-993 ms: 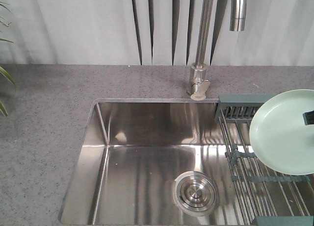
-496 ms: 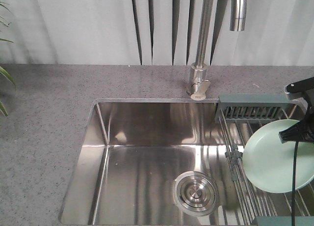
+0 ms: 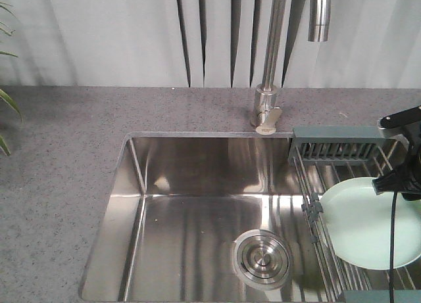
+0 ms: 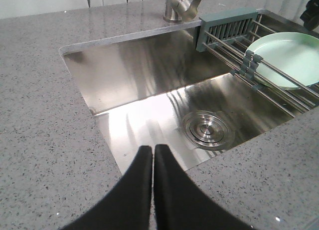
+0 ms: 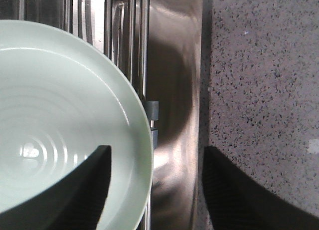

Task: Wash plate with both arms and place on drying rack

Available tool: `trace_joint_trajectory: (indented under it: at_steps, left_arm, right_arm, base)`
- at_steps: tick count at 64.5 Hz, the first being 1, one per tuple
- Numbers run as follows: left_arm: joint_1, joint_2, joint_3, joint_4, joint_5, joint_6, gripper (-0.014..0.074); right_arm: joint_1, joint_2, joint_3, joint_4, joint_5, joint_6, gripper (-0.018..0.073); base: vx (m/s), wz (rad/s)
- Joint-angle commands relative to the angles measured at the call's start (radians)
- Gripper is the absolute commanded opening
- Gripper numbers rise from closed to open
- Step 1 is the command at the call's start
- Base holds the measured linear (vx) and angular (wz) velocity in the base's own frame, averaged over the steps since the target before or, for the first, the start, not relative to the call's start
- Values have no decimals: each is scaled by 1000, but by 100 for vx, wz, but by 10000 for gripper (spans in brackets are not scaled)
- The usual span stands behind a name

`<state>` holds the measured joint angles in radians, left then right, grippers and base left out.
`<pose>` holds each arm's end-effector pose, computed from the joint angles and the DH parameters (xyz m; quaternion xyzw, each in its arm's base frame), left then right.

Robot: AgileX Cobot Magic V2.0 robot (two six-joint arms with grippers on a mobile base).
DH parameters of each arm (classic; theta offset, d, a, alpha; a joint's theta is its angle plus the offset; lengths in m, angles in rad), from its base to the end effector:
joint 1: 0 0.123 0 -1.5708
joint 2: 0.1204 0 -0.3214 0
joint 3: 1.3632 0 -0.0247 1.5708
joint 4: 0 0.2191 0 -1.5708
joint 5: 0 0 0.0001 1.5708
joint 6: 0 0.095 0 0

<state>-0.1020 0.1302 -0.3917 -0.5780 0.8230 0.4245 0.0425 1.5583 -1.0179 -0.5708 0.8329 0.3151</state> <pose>-0.0370 -0.0345 0.2679 0.1583 0.8046 -0.1955 0.5379 0.2752 -0.0263 0.2876 -0.0274 0.9625 -0.2051 0.1754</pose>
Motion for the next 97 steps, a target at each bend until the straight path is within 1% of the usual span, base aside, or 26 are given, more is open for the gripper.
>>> trace_joint_trajectory:
  at_steps: [1, 8, 13, 16, 17, 24, 29, 34, 35, 38, 49, 53, 58, 62, 67, 71, 75, 81, 86, 91, 94, 97]
  left_arm:
    - [-2, 16, -25, -29, -67, -2, -6]
    - [-2, 16, -25, -29, -68, -2, -6]
    - [-2, 16, -25, -29, -69, -2, -6]
    - [-2, 16, -25, -29, -71, -2, -6]
    - [-2, 16, -25, -29, -71, -2, -6]
    - [-2, 16, -25, -29, -72, -3, -6]
    - [-2, 16, -25, -29, -78, -3, -6]
    - [-2, 16, -25, -29, -87, -3, -6]
    - [-2, 16, -25, -29, -88, -4, -6]
    - [-2, 16, -25, -29, -93, -5, -6]
    - [-2, 16, -25, -34, -118, -13, -6]
    - [-2, 16, -25, -56, -142, -13, -6]
    - [-2, 17, -25, -101, -185, -13, -6]
    - [-2, 31, -25, -141, -213, -13, -6]
    - [-2, 66, -25, -186, -229, -13, -6]
    - [-2, 104, -25, -198, -241, -13, -6]
    - [-2, 156, -25, -200, -279, -10, -6]
    - [-2, 256, -48, -221, -340, -9, -6]
    - [-2, 362, -104, -249, -369, 20, -6]
    - [-2, 488, -198, -286, -361, 61, -6]
    - [-2, 563, -254, -324, -353, 80, -6]
    - [-2, 650, -316, -377, -347, 100, -6]
  right_arm:
    - [-6, -45, -30, -40, -6, -8, 505]
    - [-6, -93, -30, -24, -14, -10, 507]
    - [2, -150, -30, -2, -18, -37, 481]
    - [12, -196, -30, 17, -20, -58, 449]
    - [20, -234, -30, 36, -20, -69, 417]
    - [61, -363, -30, 112, -9, -147, 274]
    - [95, -477, -30, 193, 11, -219, 114]
    - [116, -585, -26, 275, 21, -258, -5]
    - [120, -604, -26, 291, 24, -264, -17]
    - [128, -670, -26, 347, 26, -293, -13]
    - [142, -878, -26, 504, 43, -422, -10]
    - [142, -938, -17, 553, 60, -446, -10]
    - [142, -1036, 55, 596, 40, -463, -10]
    - [142, -1108, 140, 596, 16, -477, -10]
    - [142, -1204, 263, 591, -15, -470, -10]
    - [142, -1272, 361, 603, -58, -464, -10]
    - [142, -1342, 441, 605, -115, -464, -10]
    - [142, -1423, 517, 605, -176, -464, -10]
    - [142, -1462, 557, 605, -191, -463, -10]
    - [142, -1480, 584, 605, -191, -463, -10]
    - [142, -1483, 593, 604, -189, -463, -10]
    - [142, -1483, 602, 604, -192, -463, -10]
  base:
    - [0, 0]
    - [0, 0]
    - [0, 0]
    - [0, 0]
    - [0, 0]
    - [0, 0]
    - [0, 0]
    - [0, 0]
    - [0, 0]
    - [0, 0]
    - [0, 0]
    - [0, 0]
    - [0, 0]
    - [0, 0]
    - [0, 0]
    - [0, 0]
    - [0, 0]
    - [0, 0]
    - [0, 0]
    - [0, 0]
    - [0, 0]
    - [0, 0]
